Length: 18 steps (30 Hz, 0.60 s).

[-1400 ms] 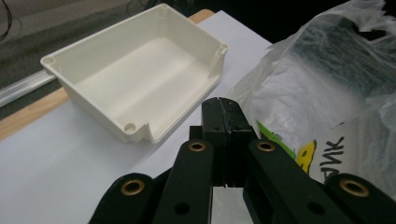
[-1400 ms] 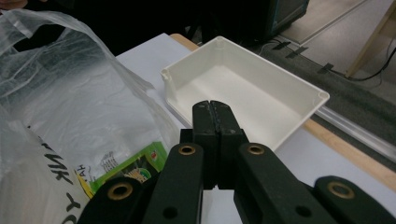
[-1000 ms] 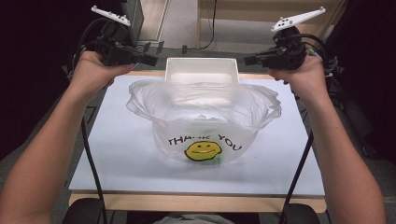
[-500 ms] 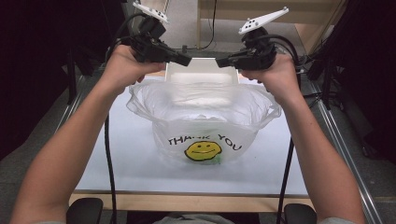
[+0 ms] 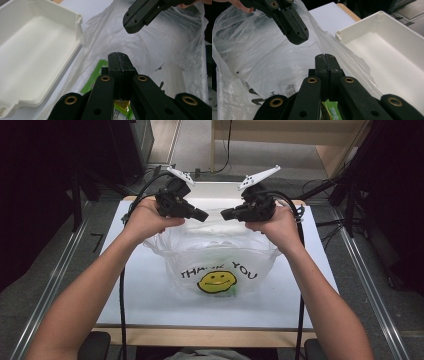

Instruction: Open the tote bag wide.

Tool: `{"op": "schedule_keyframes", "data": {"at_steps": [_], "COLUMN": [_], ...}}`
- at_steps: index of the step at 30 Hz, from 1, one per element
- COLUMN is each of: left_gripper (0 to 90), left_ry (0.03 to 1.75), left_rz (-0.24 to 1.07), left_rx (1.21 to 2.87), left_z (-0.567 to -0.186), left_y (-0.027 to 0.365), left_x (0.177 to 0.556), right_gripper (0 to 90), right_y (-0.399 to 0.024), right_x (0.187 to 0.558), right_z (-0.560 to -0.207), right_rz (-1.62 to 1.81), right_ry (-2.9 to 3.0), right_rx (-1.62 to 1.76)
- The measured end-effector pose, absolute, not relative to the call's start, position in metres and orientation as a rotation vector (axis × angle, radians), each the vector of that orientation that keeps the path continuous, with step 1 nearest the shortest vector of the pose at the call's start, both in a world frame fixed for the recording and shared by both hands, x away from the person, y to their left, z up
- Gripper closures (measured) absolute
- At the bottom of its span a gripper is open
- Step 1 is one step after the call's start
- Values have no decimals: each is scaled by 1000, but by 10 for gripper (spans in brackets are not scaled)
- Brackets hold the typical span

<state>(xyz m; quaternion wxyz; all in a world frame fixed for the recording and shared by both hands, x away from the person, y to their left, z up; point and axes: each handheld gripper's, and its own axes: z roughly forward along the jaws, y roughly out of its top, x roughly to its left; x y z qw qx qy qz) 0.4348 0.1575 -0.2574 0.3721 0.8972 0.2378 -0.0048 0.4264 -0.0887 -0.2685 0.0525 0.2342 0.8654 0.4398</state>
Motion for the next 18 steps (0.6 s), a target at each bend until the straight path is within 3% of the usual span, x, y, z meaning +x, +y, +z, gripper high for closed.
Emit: {"op": "schedule_keyframes", "data": {"at_steps": [18], "left_gripper": [900], "left_ry": [677], "left_rz": [-57], "left_rx": [2275], "left_z": [-306], "left_y": [179], "left_x": [430], "right_gripper": [900], "right_y": [-93], "right_x": [427], "right_z": [-304], "right_rz": [1320], "right_ry": [2649], "right_rx": [799]}}
